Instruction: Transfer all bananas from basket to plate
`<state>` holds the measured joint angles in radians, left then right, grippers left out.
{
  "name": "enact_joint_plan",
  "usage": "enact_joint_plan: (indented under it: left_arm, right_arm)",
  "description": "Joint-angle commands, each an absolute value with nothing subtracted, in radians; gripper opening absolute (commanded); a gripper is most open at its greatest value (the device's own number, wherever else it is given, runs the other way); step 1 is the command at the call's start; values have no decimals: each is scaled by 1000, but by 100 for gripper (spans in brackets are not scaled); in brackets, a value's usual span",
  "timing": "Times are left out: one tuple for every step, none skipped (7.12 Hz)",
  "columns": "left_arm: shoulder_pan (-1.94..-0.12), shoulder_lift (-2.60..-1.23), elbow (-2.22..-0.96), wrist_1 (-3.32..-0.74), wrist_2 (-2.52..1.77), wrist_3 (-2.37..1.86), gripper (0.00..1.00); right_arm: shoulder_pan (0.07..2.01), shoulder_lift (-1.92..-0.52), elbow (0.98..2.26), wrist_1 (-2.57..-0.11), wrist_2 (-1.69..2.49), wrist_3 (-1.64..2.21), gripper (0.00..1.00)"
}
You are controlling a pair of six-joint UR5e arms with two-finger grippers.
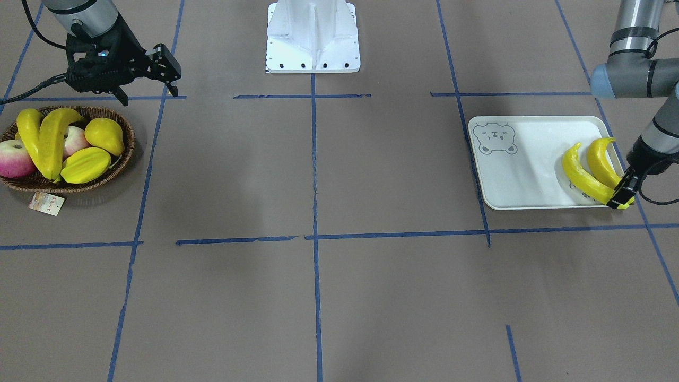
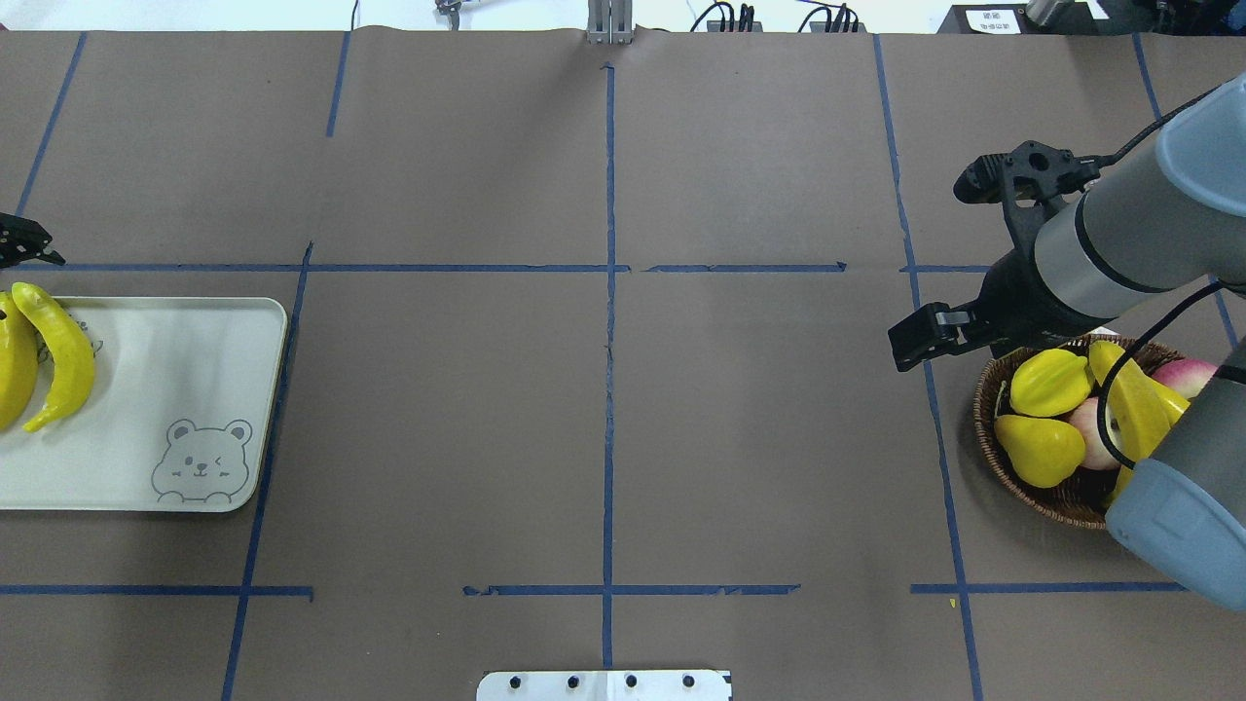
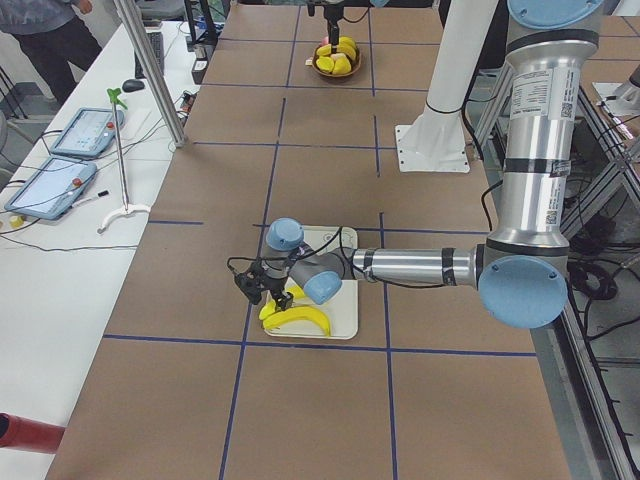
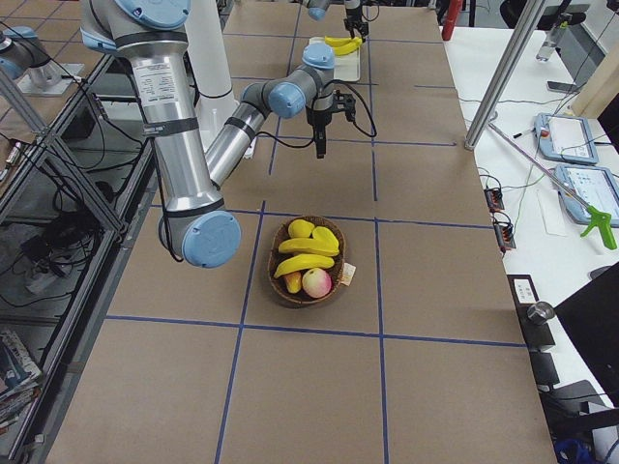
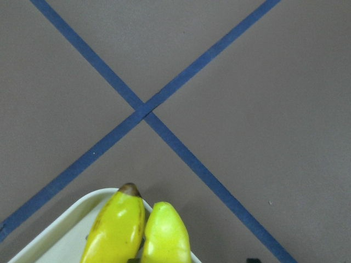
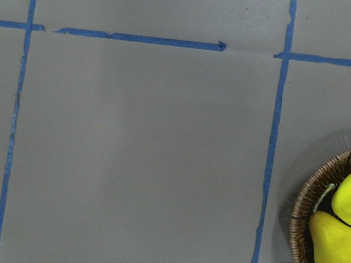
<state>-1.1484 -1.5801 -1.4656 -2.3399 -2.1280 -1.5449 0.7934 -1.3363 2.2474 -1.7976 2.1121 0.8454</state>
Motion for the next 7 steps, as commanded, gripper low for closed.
enact_joint_plan:
  left_arm:
    - [-1200,-1582,-1573,-2327,-2233,-1497,100]
    - [-1180,-1583,-1638,-2306,-2233,-1496,100]
    - [-1120,-1575,-1699,-2303,-2232,-1490,100]
    - [-1056,-1571,-1744,-2301,-2230,-1489,100]
    - [-1008,-1571,-1767,-2301,-2226,-1489,100]
    - [-1008,-1574,-1772,-2301,-2226,-1489,100]
    - [-1006,-1574,-1772,-2301,-2224,-1491,100]
  right_arm:
    - [839,-1414,2272,-1804,2112,757,100]
    - [851,-1498,2302,-1801,2111,650,100]
    - [880,-1593,2315,-1786,2100,555,100]
    - [893,-1676,2325,-1737,2100,510,100]
    - [893,-1774,2316,-1620,2099,520,100]
    - [893,-1869,2287,-1465,2092,538,99]
    - [890,-1926,2239,-1295,2056,654,99]
